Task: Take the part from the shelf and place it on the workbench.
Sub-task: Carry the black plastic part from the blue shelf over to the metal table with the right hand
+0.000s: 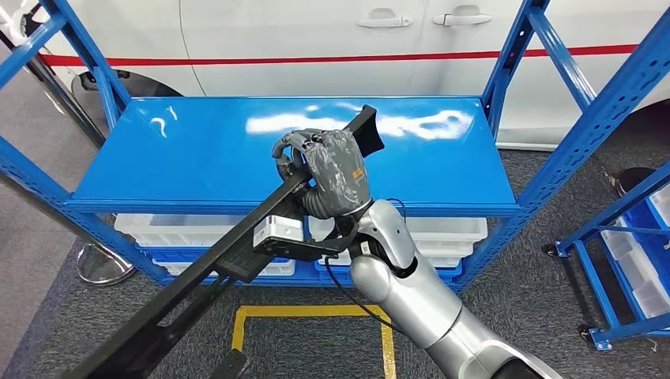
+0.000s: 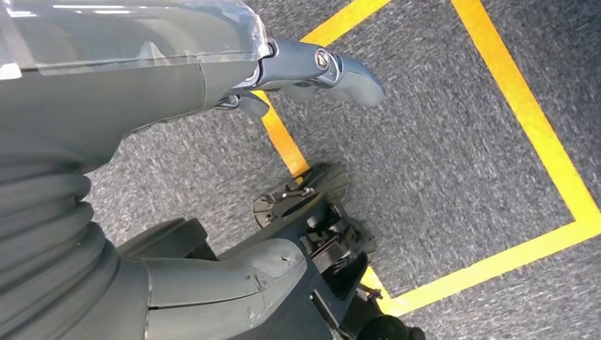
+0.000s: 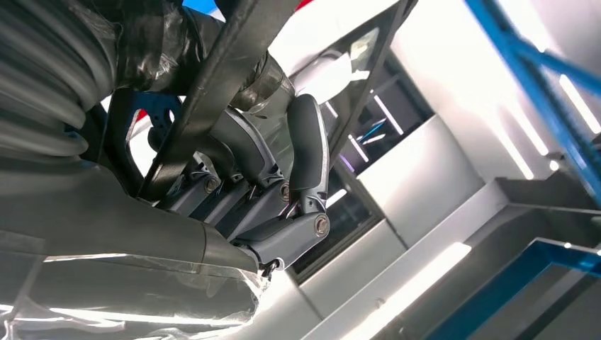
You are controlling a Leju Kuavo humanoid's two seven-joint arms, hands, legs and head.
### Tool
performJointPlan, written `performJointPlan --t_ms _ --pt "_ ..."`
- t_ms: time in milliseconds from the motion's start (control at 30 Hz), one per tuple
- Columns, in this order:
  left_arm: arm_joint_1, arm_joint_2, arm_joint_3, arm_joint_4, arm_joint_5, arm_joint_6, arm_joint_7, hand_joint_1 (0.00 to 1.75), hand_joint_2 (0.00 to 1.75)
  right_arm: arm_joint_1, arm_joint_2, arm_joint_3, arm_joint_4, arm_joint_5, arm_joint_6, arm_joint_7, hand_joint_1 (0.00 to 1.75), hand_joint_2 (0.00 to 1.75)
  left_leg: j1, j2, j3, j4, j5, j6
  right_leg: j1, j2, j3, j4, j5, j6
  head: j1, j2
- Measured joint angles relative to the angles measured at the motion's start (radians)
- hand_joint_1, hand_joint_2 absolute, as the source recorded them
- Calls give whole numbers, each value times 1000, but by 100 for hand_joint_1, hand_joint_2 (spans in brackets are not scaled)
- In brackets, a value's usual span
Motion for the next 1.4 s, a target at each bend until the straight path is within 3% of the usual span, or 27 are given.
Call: performJointPlan --t_ms 100,167,200,267,333,467,533,600,667,700,733,800,867,967,1000,1067,1133,1167,1200,1233,1333,1400 --pt "0 0 -1 0 0 0 1 0 175 -12 5 -3 23 10 0 3 175 175 7 0 -60 160 -105 -16 -1 -2 -16 -3 16 -9 0 0" --pt "1 -2 -1 0 1 -1 2 0 175 -13 5 -5 38 20 -2 7 175 175 9 0 -79 233 -133 -21 -1 -2 -29 -3 25 -8 0 0" --pt "1 -3 -1 0 3 -2 3 0 175 -14 5 -9 44 23 -3 10 175 175 10 0 -64 219 -121 -21 -1 -2 -35 -3 30 -7 0 0" --pt "-1 -5 -1 0 6 -3 4 0 175 -18 5 -21 54 25 -6 14 175 175 10 0 15 94 -69 -16 -1 -2 -42 -3 38 -2 0 0" --pt "-5 -8 -1 0 7 -4 4 0 175 -24 5 -35 61 25 -13 14 175 175 5 -1 81 -19 -40 -6 1 -1 -46 -3 45 7 0 0" --pt "-7 -14 -5 0 6 -5 7 0 175 -26 5 -54 64 24 -21 2 175 175 0 -1 90 -55 -20 19 -1 0 -50 -8 57 33 0 0" --pt "-9 -16 -8 0 6 -4 8 0 175 -27 5 -63 62 24 -21 -2 175 175 2 3 86 -68 -2 34 -1 2 -71 40 15 40 0 0" --pt "-11 -16 -9 0 7 -2 9 0 175 -26 4 -70 59 24 -21 -3 175 175 1 6 74 -69 8 43 -2 3 -117 157 -61 43 0 0" --pt "-11 -16 -9 0 9 -1 9 0 175 -23 2 -75 57 23 -21 -4 175 175 -1 7 58 -63 14 44 -3 3 -146 247 -100 45 0 0" --pt "-11 -16 -9 0 10 0 9 0 175 -22 2 -76 56 22 -21 -4 175 175 -1 7 51 -58 16 43 -3 2 -135 243 -93 45 0 0" --pt "-10 -16 -9 0 10 1 9 0 175 -22 2 -77 54 21 -21 -5 175 175 -1 7 44 -52 17 42 -3 2 -107 205 -72 45 0 0" --pt "-10 -16 -9 0 12 2 9 0 175 -22 2 -78 45 18 -21 -8 175 175 -2 6 30 -36 16 37 -2 2 -30 81 -31 40 0 0" --pt "-9 -16 -9 0 13 5 9 0 175 -22 3 -78 38 14 -22 -12 175 175 -5 6 18 -24 17 27 1 3 3 16 -18 31 0 0" --pt "-6 -18 -9 0 17 11 10 0 175 -22 4 -79 30 12 -22 -15 175 175 -4 5 11 -21 22 11 3 3 -3 10 -8 13 0 0" --pt "-6 -19 -9 0 18 12 10 0 175 -22 5 -79 27 12 -22 -16 175 175 -2 4 6 -10 10 5 1 2 -4 6 -3 6 0 0" --pt "-5 -21 -9 0 20 16 11 0 175 -23 9 -79 21 12 -22 -17 175 175 2 3 -24 68 -50 -6 -2 0 -9 1 7 -4 0 0" --pt "-4 -22 -9 0 21 17 12 0 175 -23 11 -79 18 11 -22 -17 175 175 6 3 -65 188 -118 -15 -1 -1 -18 1 14 -8 0 0" --pt "-4 -22 -9 0 21 18 12 0 175 -23 12 -79 18 11 -22 -17 175 175 7 3 -76 227 -132 -17 0 -1 -22 1 18 -8 0 0" --pt "-3 -22 -9 0 21 18 12 0 175 -22 12 -79 18 11 -22 -17 175 175 8 3 -71 232 -128 -18 0 0 -27 1 21 -7 0 0" --pt "-3 -22 -9 0 21 18 12 0 175 -22 12 -79 18 11 -22 -17 175 175 8 3 -46 200 -108 -16 0 0 -30 1 25 -6 0 0" --pt "-5 -23 -9 0 24 20 13 0 175 -23 13 -79 11 11 -21 -18 175 175 4 2 67 9 -38 -1 1 1 -35 2 33 3 0 0" --pt "-7 -25 -9 0 27 21 14 0 175 -23 14 -79 6 11 -19 -18 175 175 -3 1 88 -38 -33 9 1 1 -40 1 42 15 0 0"
